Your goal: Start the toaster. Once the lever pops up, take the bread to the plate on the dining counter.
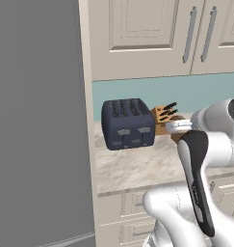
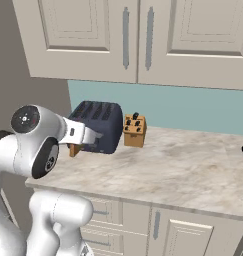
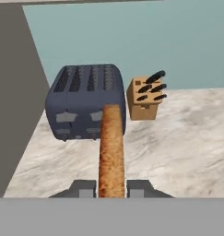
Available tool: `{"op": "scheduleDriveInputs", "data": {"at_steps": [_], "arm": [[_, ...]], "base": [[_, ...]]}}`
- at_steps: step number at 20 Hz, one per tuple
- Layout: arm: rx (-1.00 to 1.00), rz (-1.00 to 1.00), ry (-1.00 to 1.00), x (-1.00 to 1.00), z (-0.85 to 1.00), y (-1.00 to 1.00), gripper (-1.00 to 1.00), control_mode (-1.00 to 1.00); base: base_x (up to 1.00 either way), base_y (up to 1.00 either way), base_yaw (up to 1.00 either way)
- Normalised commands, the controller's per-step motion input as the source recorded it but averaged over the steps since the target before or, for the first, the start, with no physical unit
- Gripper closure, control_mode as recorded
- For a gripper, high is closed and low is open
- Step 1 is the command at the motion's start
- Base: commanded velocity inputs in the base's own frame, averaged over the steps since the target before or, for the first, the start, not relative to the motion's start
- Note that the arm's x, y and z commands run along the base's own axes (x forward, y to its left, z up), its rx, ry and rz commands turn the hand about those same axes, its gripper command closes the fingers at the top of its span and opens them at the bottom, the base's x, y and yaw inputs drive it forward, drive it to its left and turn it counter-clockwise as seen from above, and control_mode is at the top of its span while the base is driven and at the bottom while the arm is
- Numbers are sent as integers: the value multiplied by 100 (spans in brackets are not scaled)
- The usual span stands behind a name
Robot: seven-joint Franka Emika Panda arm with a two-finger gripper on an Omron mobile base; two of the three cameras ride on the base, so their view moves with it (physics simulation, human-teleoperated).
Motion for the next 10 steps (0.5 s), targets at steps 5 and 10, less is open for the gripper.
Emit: {"op": "scheduleDriveInputs", "data": {"at_steps": [5, 10], "arm": [[0, -1, 6, -49, 0, 0, 100, -100], [0, -3, 3, -41, 0, 0, 100, -100]], "base": [[0, 0, 0], [0, 0, 0]]}}
